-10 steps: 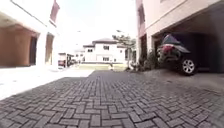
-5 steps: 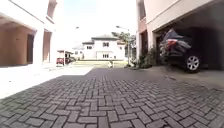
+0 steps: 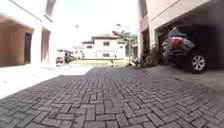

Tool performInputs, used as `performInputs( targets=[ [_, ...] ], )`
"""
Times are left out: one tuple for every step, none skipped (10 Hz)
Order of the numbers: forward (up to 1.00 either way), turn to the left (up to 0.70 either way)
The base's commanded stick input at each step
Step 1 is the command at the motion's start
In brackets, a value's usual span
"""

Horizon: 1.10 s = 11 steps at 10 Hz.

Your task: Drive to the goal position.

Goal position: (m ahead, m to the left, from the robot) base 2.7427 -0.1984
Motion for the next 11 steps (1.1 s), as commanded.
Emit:
performInputs(
  targets=[
    [0.5, 0.0],
    [0.5, 0.0],
    [0.5, 0.0],
    [0.5, 0.0],
    [0.5, 0.0],
    [0.5, 0.0],
    [0.5, 0.0],
    [0.5, 0.0],
    [0.5, 0.0],
    [0.5, 0.0],
    [0.5, 0.0]
  ],
)
